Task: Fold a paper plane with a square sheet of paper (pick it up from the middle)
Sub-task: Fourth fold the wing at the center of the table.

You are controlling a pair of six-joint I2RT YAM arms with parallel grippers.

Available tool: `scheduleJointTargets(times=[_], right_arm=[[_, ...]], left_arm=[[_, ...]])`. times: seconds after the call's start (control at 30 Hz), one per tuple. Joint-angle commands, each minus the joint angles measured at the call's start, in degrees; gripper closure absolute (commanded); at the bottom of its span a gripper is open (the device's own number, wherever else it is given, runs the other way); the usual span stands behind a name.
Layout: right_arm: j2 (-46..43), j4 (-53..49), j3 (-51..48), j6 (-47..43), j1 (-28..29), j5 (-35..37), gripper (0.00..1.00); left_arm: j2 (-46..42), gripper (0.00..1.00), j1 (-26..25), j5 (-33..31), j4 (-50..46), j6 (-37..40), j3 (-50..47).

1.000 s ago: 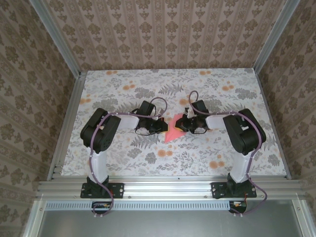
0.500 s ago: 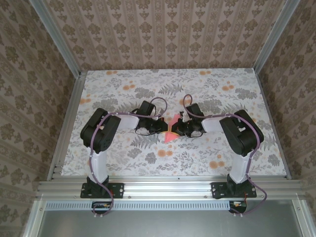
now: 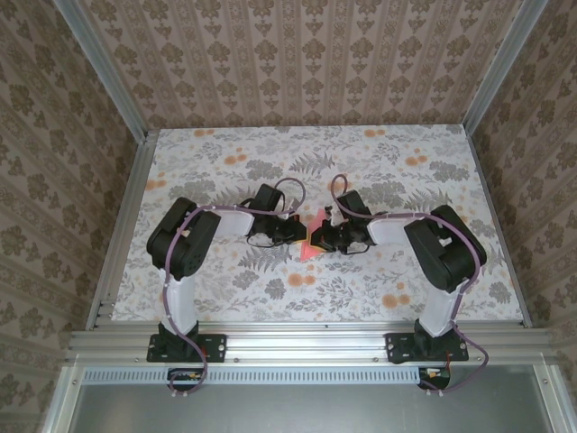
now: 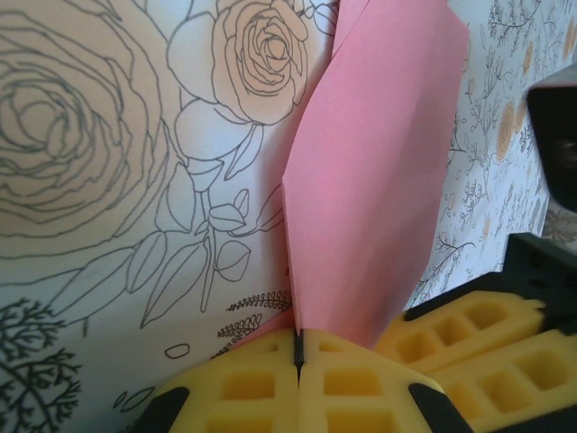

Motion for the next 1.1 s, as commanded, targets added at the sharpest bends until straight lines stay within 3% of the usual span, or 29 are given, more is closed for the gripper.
scheduleJointTargets(times=[0.0,0.13,0.47,0.77,0.97,1.07], right_arm=[[2.32,-1.67,-0.67,-0.81,0.33,0.8,0.92],[0.21,-7.17,0.49,-3.52,0.33,3.3,0.91],[-8.84,-9.62,-0.1,-4.83,-0.01,6.81,0.87],[-1.84,1.66,0.93,0.43,-5.09,1.9,0.9],[5.71,-3.04,5.91,-2.32,-6.85,3.15,0.91],[3.78,-5.15,6.0,-3.19,-7.88,3.1,0.92]], left_arm=[[2.59,0.98,-0.57,-5.04,-5.18,1.38,-1.93],[2.44,0.98,-0.63,-5.05,-5.21,1.49,-2.28],[1.79,0.98,-1.18,-5.41,-5.93,0.87,-2.11],[1.75,0.98,-1.37,-5.4,-6.12,1.37,-1.75],[1.85,0.98,-1.36,-5.73,-6.63,1.45,-1.98],[1.79,0.98,-1.36,-5.71,-6.81,1.47,-2.02]])
